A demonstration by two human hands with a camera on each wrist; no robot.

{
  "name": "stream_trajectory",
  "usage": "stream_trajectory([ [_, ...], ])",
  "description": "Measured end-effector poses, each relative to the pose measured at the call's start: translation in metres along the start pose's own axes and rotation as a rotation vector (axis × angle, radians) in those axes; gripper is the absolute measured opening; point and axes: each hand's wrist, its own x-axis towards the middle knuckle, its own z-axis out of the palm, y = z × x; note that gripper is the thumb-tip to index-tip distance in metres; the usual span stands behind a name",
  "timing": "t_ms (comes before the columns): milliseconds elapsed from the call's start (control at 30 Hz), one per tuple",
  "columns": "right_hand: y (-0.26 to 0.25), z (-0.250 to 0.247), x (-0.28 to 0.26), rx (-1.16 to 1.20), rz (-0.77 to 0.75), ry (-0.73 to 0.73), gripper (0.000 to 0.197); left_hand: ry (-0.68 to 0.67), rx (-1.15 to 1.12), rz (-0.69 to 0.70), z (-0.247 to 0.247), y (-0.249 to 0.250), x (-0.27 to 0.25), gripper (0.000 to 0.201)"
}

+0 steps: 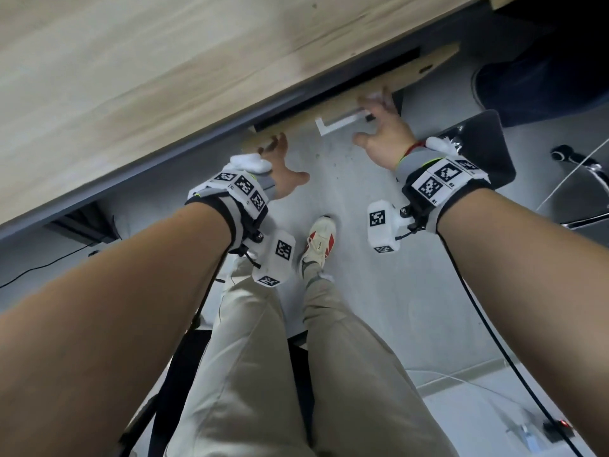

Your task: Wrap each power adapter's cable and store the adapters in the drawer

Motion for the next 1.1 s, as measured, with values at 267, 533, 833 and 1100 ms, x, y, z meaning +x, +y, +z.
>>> stream_trajectory([
  [267, -0.002, -0.010, 0.050, -0.071, -0.051, -0.007, 0.073, 0.036, 0.032, -0.080, -0.003, 0.005, 0.030, 0.104],
  [533, 0.007, -0.006, 0.074, -0.034, 0.009, 0.011, 0.076, 0.084, 0.042, -0.110, 0.002, 0.008, 0.046, 0.099],
  [833, 0.004, -0.006, 0.072, -0.011, 0.090, -0.032, 0.078, 0.107, 0.036, -0.084, 0.000, 0.006, 0.050, 0.093],
  [1100, 0.003, 0.012, 0.034, 0.205, 0.125, -0.024, 0.076, -0.073, -0.274, 0.008, 0.002, 0.017, 0.018, 0.056],
])
